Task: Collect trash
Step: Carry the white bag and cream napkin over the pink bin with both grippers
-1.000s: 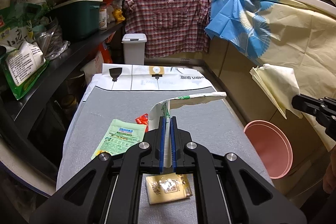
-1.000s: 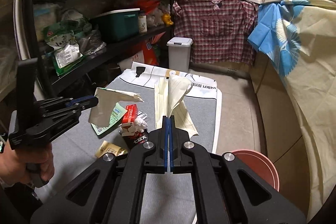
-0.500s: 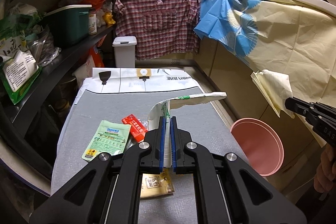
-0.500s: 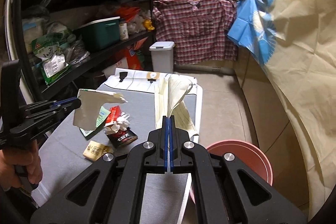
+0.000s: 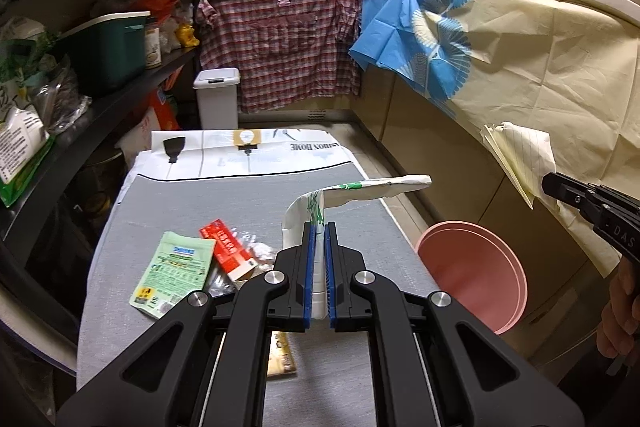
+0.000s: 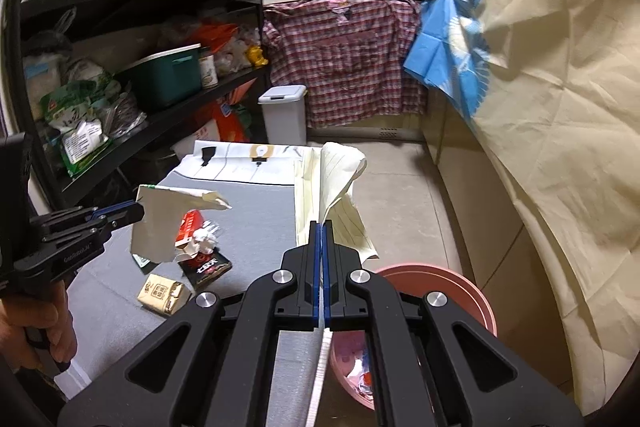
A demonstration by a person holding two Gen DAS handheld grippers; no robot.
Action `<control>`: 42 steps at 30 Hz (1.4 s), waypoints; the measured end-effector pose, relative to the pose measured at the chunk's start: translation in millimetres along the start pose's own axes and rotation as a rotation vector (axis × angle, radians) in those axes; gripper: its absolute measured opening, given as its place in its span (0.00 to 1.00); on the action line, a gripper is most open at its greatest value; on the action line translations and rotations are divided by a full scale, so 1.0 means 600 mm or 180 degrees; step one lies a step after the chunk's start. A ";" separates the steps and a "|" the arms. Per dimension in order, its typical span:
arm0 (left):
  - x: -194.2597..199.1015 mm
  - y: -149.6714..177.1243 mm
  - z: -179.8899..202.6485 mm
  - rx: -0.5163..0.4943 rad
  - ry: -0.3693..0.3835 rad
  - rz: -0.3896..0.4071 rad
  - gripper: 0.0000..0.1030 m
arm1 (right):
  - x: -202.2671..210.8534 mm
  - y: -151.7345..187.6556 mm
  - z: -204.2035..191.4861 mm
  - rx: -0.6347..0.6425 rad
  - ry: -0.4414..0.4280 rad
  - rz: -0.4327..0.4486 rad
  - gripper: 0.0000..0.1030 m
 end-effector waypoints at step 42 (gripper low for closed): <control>-0.082 -0.030 0.170 -0.0211 0.0433 -0.0082 0.05 | 0.006 0.027 0.140 -0.0340 0.0476 -0.0131 0.01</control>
Point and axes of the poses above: each gripper's, at about its wrist camera, not at the fingertips, and x roughly against the way its jaws point, z to its right, y to its underside, the point moved 5 cm from there along -x, roughly the way its jaws point, and after that the axes turned 3 degrees about -x, right-handed, at the moved point
